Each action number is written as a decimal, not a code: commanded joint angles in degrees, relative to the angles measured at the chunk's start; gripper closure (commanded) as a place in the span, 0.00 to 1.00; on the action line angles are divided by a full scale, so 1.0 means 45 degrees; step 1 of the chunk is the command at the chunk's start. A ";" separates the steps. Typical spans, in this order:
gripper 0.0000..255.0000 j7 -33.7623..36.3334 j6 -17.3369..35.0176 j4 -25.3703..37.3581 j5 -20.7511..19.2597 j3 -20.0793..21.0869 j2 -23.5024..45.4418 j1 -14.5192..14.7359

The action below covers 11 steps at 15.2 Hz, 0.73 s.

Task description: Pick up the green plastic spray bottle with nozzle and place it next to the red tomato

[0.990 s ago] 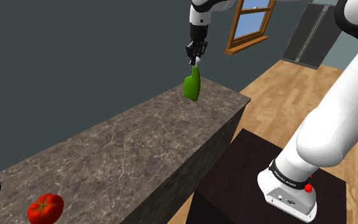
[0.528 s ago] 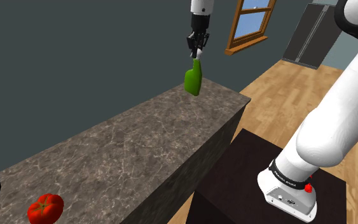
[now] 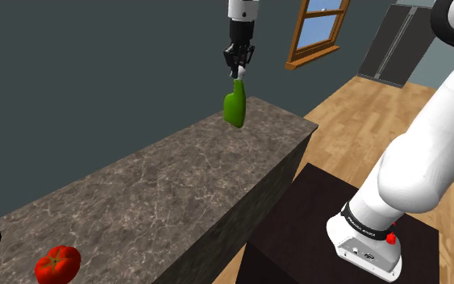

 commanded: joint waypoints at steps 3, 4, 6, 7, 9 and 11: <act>1.00 0.1145 0.0442 -0.0362 0.0035 0.0577 0.0066 0.0564; 1.00 0.1430 0.0545 -0.0406 0.0042 0.0724 0.0123 0.0705; 1.00 0.1999 0.0743 -0.0447 0.0051 0.1010 0.0274 0.0991; 1.00 0.2284 0.0838 -0.0444 0.0051 0.1152 0.0368 0.1135; 1.00 0.2851 0.1017 -0.0393 0.0043 0.1430 0.0594 0.1424; 1.00 0.3416 0.1182 -0.0280 0.0019 0.1698 0.0867 0.1718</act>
